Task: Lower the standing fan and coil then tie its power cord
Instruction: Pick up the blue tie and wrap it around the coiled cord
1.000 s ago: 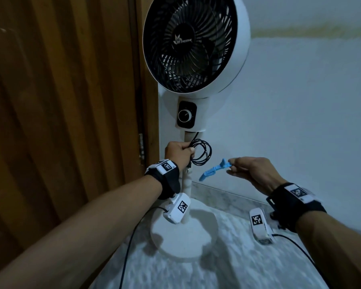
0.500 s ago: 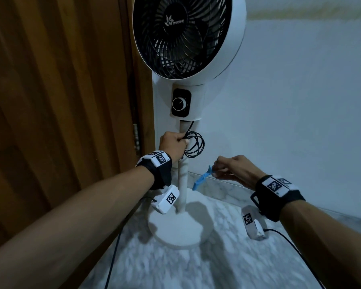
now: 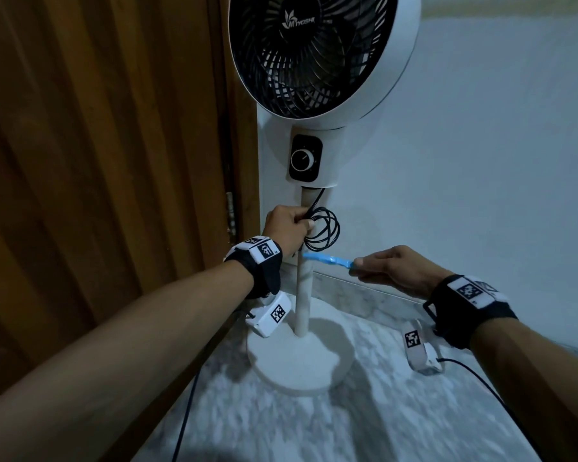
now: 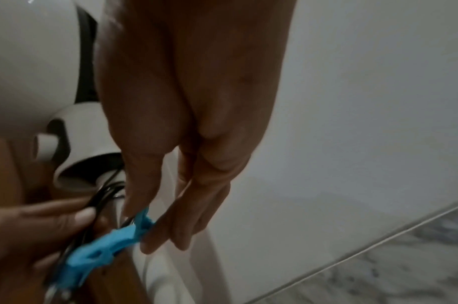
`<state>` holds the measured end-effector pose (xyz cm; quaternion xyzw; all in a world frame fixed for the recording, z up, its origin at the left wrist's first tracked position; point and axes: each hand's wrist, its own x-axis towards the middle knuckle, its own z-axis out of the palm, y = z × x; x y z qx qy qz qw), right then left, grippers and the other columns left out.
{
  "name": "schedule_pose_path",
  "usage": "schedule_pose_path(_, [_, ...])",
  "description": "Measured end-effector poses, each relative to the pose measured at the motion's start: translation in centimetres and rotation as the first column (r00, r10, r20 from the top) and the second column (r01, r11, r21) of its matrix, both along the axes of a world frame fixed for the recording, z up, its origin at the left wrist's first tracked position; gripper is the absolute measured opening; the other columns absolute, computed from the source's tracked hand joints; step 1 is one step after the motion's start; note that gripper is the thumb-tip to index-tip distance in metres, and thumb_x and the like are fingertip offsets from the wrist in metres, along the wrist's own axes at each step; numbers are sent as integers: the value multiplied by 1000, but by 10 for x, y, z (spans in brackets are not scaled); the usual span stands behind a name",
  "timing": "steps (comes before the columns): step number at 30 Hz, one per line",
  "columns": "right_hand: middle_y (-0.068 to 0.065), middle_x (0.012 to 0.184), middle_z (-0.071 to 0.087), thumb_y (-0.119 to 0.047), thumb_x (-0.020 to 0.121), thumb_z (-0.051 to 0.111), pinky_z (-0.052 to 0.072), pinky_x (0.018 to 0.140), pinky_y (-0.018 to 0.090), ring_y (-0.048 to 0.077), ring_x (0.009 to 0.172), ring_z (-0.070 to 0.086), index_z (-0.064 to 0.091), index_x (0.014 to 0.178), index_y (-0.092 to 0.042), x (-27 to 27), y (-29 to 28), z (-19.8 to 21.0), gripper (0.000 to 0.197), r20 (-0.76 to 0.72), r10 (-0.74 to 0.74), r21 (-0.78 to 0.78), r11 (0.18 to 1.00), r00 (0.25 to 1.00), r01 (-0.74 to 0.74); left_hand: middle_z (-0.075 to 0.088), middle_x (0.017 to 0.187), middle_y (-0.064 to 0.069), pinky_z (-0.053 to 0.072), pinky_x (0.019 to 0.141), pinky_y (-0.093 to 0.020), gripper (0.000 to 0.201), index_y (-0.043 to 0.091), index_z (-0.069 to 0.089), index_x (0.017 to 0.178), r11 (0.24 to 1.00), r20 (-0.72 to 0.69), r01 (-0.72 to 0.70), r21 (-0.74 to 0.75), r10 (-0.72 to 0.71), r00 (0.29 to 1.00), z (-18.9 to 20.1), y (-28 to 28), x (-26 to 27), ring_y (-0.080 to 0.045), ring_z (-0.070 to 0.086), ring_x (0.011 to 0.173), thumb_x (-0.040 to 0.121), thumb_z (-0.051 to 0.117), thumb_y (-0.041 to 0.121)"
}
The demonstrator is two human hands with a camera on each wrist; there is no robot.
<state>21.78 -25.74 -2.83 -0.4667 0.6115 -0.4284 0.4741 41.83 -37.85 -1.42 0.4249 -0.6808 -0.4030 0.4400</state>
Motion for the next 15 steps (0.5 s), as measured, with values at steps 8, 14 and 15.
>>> schedule_pose_path(8, [21,89,73,-3,91,65,63,65,28,21,71,75,69,101,11,-12,11,22,18,152,-189,-75,977,970,202,74,90,-11,63,65,-39,13,15,67,92,999,-12,-35,11,35,999,2,2,5,-27,72,76,82,74,12])
schedule_pose_path(14, [19,78,70,3,88,66,63,64,30,23,64,71,66,96,18,-3,2,36,17,274,-279,-86,946,920,312,75,87,-10,61,78,-32,11,9,76,91,995,-144,-96,35,100,984,-2,11,-5,-21,69,77,79,77,9])
schedule_pose_path(15, [19,78,70,3,88,67,63,64,30,24,65,71,66,95,18,1,-1,38,16,282,-280,-91,944,918,316,76,88,-10,61,82,-35,12,8,77,91,994,-156,-100,50,107,982,-2,12,-7,-22,70,78,79,77,9])
